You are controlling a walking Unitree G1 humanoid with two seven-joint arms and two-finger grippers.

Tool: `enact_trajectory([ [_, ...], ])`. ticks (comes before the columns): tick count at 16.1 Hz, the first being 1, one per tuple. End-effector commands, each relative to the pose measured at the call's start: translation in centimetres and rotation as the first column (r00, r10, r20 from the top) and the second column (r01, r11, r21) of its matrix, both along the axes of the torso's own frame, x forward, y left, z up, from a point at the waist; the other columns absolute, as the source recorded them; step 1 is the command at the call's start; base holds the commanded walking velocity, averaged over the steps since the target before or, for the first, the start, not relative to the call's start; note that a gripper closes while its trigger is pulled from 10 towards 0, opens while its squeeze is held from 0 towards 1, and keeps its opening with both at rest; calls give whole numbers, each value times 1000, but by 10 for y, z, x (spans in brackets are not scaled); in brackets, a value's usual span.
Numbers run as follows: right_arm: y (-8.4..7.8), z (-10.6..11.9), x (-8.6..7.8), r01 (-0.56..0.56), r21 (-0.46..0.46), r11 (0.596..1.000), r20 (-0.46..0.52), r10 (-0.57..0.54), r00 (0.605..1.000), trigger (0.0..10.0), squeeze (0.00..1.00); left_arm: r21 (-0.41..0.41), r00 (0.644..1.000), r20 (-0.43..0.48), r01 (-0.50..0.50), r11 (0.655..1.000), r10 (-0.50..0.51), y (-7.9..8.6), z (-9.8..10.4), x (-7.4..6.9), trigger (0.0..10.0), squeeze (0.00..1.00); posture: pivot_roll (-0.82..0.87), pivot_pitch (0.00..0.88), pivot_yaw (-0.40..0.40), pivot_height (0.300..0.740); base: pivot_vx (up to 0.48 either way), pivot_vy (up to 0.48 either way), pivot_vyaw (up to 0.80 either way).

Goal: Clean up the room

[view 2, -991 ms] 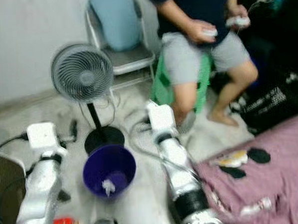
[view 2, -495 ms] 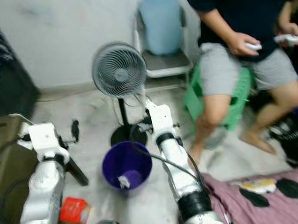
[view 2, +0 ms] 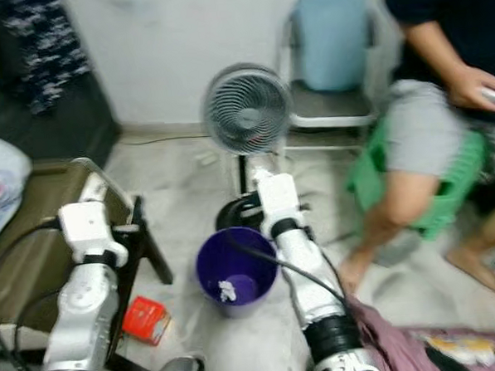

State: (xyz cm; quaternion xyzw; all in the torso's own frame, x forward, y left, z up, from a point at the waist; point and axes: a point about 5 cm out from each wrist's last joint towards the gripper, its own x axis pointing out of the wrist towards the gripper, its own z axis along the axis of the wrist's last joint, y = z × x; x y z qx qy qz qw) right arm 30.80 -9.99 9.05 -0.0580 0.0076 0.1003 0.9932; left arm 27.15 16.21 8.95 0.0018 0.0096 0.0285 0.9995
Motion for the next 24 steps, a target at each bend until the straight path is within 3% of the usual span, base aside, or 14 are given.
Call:
enact_trajectory([
  [1,6,3,2,-13,9,1000,3,13,1000,10000,0,15,1000,8,-4,1000,4,3,2,2,10000,0,97,0,-33,740,0,0,800],
  [10,8,4,4,-15,16,1000,6,15,1000,10000,0,8,1000,10,4,1000,-4,3,3,5,10000,0,97,0,-30,740,0,0,89],
  [17,8,5,4,-13,9,1000,7,13,1000,10000,0,1,1000,10,7,1000,-7,2,3,5,10000,0,97,0,-33,740,0,0,704],
  [24,8,4,5,0,9,1000,4,0,1000,10000,0,0,999,24,21,1000,-21,1,5,6,10000,0,99,0,-31,740,37,0,0],
])
